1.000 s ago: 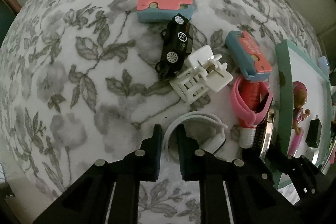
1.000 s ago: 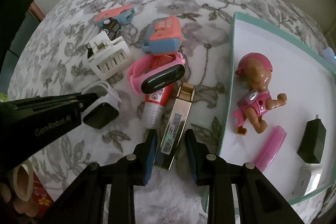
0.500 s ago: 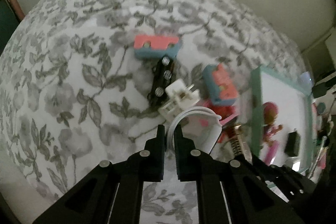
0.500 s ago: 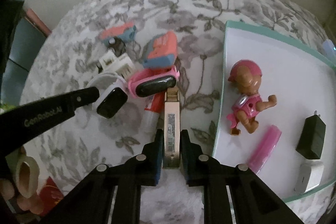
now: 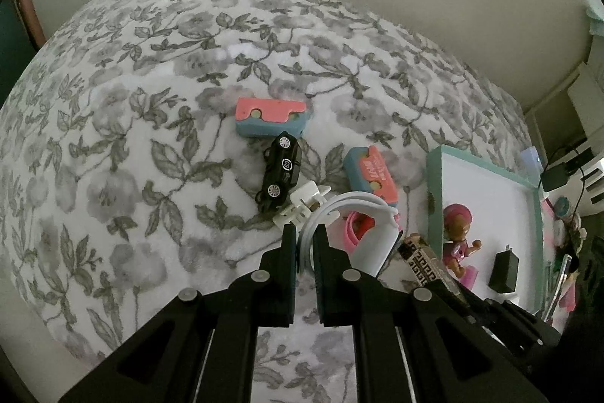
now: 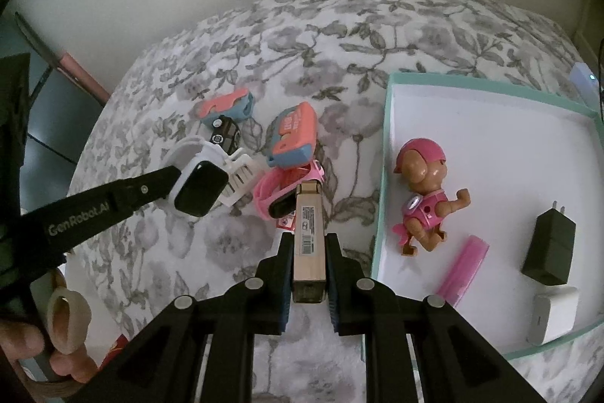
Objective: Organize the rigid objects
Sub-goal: 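Close the left tool on the white watch band while the right tool grasps the gold lighter, then carry the white band and gold lighter over the teal tray with both tools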
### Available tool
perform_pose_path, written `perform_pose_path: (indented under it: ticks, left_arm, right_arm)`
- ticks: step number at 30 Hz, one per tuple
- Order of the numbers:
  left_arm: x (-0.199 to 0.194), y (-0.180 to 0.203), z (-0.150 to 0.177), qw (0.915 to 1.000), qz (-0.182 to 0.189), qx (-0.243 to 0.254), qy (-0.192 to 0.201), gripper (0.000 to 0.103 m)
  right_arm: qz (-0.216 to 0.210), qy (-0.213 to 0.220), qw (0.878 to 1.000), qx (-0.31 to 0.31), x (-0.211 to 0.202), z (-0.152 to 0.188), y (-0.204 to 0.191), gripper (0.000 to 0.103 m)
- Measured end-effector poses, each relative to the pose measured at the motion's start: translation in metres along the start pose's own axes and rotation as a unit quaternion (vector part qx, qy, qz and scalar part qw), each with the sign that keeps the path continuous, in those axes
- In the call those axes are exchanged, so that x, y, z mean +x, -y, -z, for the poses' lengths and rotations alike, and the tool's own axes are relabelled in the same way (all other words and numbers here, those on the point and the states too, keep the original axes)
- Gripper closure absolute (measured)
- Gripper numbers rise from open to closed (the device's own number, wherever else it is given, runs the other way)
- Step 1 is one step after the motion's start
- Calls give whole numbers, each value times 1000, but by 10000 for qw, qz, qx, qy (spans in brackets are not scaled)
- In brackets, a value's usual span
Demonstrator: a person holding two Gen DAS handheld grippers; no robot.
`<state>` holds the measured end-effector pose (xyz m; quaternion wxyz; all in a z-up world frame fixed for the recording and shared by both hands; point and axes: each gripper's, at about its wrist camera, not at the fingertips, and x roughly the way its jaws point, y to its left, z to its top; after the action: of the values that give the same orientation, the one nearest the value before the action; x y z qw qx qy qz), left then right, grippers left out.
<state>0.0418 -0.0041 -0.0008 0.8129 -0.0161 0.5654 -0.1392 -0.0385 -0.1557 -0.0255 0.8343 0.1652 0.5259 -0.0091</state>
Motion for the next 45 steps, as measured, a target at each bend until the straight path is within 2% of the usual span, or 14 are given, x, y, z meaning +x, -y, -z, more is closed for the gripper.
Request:
perform_pose_path:
  ticks: [13, 20, 23, 26, 29, 32, 39, 42, 45]
  left_arm:
    - [-4, 13, 2, 9999, 13, 129, 77, 95]
    - [-4, 54, 11, 9979, 294, 575, 91, 95]
    - [0, 77, 18, 9958, 373, 831, 38, 94]
    - [4, 99, 26, 9929, 376, 1126, 24, 95]
    - [8, 126, 37, 9877, 334, 1529, 45, 94]
    - [12, 146, 46, 9827, 335, 1820, 61, 94]
    - [22, 177, 61, 9720, 339, 2324, 88, 94]
    - [26, 185, 67, 9680, 280, 2491, 115, 94]
    - [32, 190, 74, 9639, 200, 2654, 62, 94]
  right_arm:
    - [-73, 220, 9994, 253, -11, -4, 15, 86]
    - [179, 629, 9932, 965, -35, -7, 64, 86]
    - [430, 714, 9890, 1219, -43, -4, 86, 86]
    - [778, 807, 9832, 1443, -52, -2, 108, 86]
    - [861, 918, 9748, 1840, -61, 3, 135, 86]
    - [889, 992, 9633, 2332, -67, 10, 165, 86]
    - [1496, 983, 9365, 3014, -70, 30, 214, 86]
    - [1513, 909, 9327, 3146, -66, 33, 223, 86]
    - [1506, 833, 9349, 3104, -63, 34, 222, 86]
